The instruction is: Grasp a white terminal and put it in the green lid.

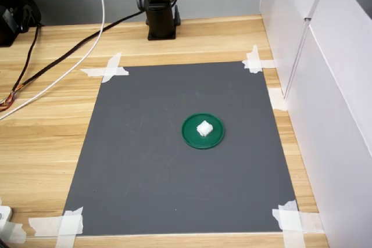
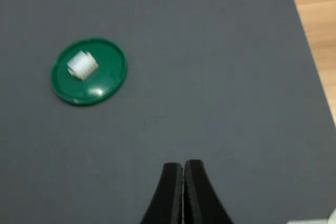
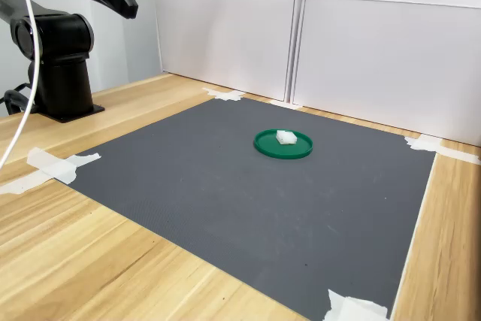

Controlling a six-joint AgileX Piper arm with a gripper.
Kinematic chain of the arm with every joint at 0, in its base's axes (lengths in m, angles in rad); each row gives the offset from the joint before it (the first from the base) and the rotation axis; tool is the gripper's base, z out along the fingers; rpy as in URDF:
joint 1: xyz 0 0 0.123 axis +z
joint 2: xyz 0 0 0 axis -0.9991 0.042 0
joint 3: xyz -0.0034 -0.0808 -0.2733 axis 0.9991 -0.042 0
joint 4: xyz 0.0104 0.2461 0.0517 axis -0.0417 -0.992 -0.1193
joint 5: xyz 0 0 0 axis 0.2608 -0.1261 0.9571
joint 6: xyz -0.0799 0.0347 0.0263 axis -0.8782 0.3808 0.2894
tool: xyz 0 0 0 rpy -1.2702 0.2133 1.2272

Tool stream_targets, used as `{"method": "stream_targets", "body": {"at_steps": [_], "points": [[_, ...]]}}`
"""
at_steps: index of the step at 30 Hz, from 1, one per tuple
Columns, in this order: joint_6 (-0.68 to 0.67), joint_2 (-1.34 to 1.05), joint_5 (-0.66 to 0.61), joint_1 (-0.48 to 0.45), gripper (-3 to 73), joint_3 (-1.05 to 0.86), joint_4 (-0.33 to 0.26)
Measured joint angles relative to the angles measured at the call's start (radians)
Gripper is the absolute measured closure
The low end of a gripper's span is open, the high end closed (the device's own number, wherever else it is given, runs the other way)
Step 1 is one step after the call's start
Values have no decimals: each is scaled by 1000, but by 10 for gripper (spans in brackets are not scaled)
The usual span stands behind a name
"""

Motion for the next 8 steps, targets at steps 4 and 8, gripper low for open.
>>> {"method": "stream_targets", "body": {"at_steps": [4, 8], "points": [[0, -59, 53, 0, 715, -39, 0], [0, -74, 111, 0, 715, -107, 0]]}}
